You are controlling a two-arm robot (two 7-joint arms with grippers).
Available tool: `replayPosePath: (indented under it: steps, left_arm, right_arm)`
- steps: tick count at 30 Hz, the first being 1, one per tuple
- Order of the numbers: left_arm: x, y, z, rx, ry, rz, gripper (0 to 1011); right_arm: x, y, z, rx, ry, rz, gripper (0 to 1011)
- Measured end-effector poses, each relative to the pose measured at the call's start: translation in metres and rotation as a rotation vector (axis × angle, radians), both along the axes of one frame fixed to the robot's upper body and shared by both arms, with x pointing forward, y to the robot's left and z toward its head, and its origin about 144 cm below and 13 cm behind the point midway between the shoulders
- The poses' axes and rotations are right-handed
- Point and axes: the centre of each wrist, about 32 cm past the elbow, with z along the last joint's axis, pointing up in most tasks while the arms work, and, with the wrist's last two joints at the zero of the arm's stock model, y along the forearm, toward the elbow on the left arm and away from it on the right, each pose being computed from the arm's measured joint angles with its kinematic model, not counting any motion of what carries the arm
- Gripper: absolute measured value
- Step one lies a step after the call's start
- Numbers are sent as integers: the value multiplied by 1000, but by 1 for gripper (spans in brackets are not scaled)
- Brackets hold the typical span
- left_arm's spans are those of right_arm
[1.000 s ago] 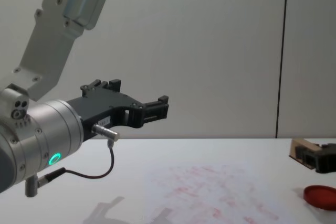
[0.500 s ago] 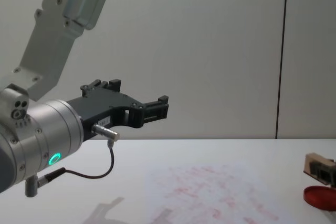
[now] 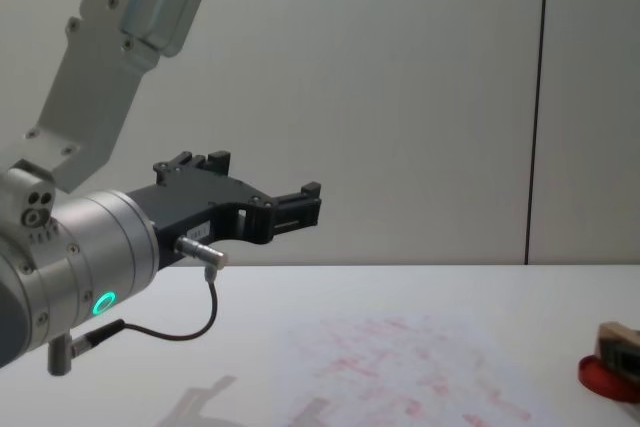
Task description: Use the one hand to pick up the stamp and affix it onto the A4 paper.
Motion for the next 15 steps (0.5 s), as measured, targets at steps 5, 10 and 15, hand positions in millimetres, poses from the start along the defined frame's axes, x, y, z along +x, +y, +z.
replayPosePath:
  steps: [5, 10, 15]
  left_arm:
    - [0, 0, 0, 0, 0, 0, 993]
    - [0, 0, 0, 0, 0, 0, 993]
    - [0, 0, 0, 0, 0, 0, 993]
  right_arm:
    - [-1, -1, -2, 0, 6, -5, 441]
    - [-1, -1, -4, 2, 9, -12, 583]
    - [-3, 0, -4, 7, -6, -14, 762]
